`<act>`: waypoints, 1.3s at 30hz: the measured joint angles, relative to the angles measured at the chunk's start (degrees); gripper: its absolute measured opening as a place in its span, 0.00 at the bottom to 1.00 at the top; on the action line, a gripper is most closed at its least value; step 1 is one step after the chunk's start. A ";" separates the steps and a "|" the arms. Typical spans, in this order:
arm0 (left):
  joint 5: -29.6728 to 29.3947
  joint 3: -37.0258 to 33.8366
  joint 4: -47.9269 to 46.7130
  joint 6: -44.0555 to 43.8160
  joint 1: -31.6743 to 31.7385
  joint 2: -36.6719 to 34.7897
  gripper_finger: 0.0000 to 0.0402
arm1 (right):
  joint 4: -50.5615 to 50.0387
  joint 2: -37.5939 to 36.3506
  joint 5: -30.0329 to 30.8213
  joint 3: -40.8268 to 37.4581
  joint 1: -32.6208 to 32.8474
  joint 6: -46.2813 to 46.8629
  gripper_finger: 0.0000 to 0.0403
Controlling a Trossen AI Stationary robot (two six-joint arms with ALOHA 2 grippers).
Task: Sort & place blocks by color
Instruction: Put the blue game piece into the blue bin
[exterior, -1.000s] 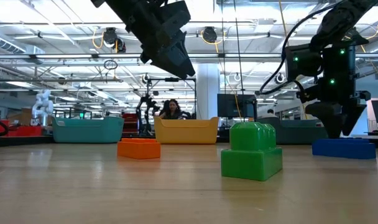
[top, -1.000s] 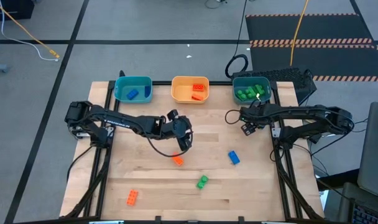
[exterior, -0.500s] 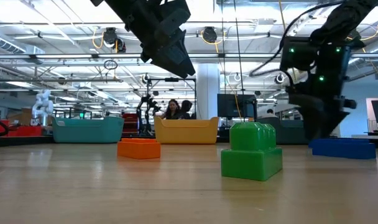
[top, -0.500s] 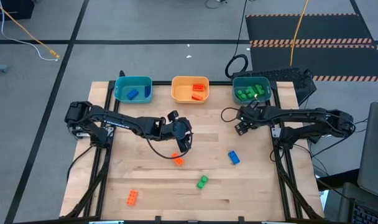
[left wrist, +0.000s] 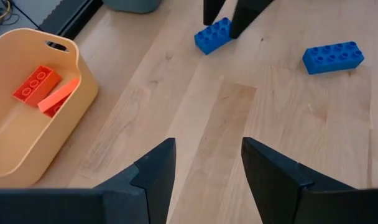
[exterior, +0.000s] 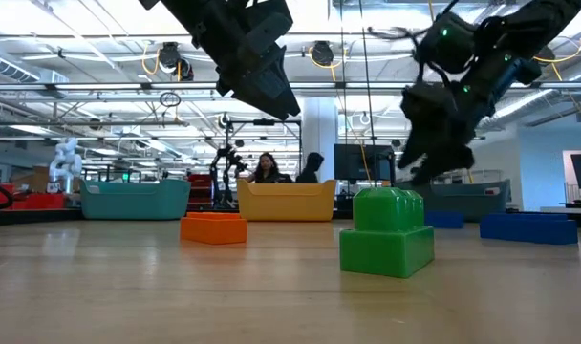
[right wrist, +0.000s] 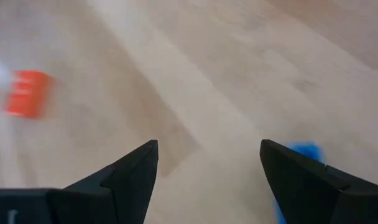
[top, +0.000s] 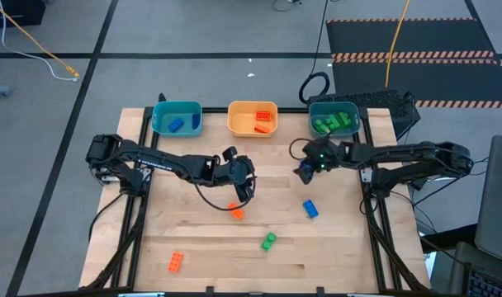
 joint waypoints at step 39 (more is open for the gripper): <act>0.00 -0.02 0.91 0.62 -0.24 0.00 0.46 | -5.50 11.02 22.67 -3.84 8.32 -9.18 0.49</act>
